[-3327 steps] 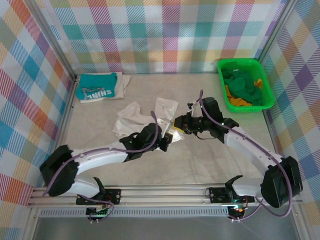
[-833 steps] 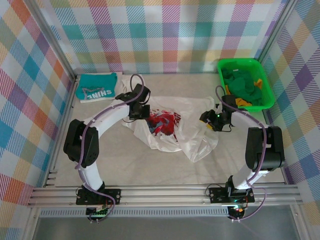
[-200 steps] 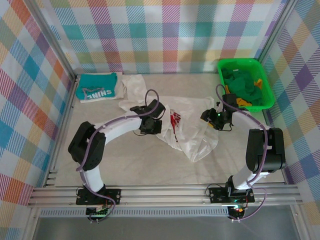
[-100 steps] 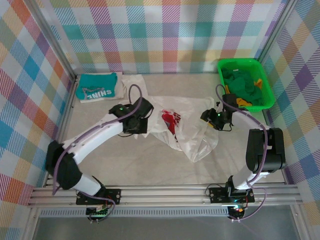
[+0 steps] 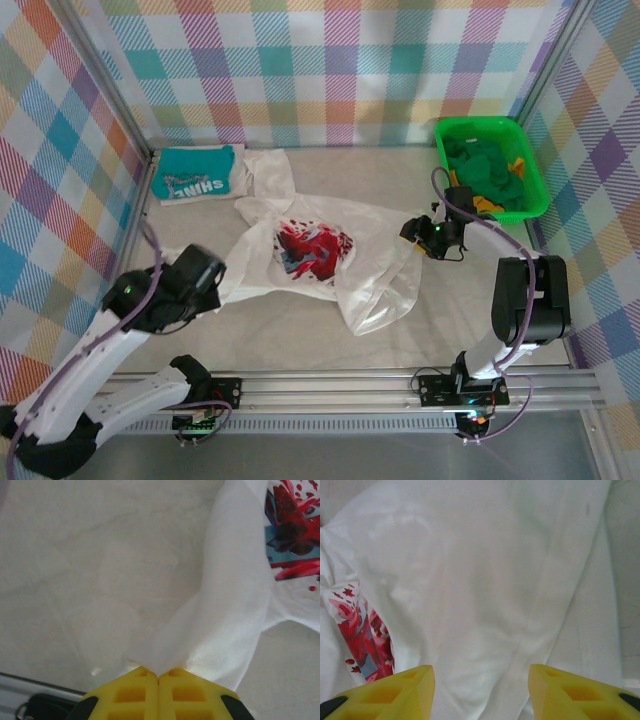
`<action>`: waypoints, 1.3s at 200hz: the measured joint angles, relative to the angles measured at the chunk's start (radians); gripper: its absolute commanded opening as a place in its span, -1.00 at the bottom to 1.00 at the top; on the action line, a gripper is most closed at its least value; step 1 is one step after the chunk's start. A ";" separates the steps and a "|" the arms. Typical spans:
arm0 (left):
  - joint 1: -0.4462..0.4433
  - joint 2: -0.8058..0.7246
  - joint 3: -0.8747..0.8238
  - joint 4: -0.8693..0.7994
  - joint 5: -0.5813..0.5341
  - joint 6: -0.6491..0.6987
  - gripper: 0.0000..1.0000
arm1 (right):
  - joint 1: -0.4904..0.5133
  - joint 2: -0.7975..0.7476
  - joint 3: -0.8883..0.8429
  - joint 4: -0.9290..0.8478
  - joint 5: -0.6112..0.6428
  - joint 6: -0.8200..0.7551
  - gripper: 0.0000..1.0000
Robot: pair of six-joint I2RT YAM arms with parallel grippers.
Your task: Fold and stack the t-shirts
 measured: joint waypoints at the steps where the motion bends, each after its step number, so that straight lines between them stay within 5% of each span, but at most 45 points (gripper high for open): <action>1: 0.000 -0.004 -0.005 0.000 0.002 -0.003 -1.00 | 0.000 0.000 0.000 0.000 -0.001 0.000 0.07; 39: -0.001 -0.228 -0.253 0.017 0.123 -0.212 -0.99 | 0.000 -0.001 -0.003 0.002 -0.021 0.004 0.07; 55: -0.001 -0.307 -0.299 0.018 0.150 -0.270 -0.37 | 0.000 -0.002 -0.016 0.006 -0.029 0.007 0.07; 71: -0.002 -0.331 -0.277 0.013 0.147 -0.290 -0.08 | 0.002 -0.003 -0.029 0.007 -0.033 0.008 0.07; 108: -0.002 -0.211 -0.079 0.003 0.053 -0.275 -0.15 | 0.013 -0.032 -0.044 0.005 -0.036 0.011 0.08; 141: -0.002 -0.156 -0.082 0.158 -0.003 -0.182 0.17 | 0.023 -0.058 -0.044 0.005 -0.036 0.013 0.08; 170: 0.013 0.122 -0.059 0.357 -0.004 -0.007 0.20 | 0.053 -0.045 -0.032 -0.010 -0.034 0.015 0.08; 197: 0.141 0.421 -0.027 0.583 0.065 0.134 0.27 | 0.080 -0.033 -0.023 -0.026 -0.016 0.026 0.09; 227: 0.375 0.547 -0.030 0.754 0.156 0.237 0.30 | 0.090 -0.033 -0.023 -0.053 0.029 0.035 0.09; 260: 0.517 0.712 0.008 0.858 0.249 0.313 0.36 | 0.094 -0.006 -0.023 -0.058 0.027 0.043 0.09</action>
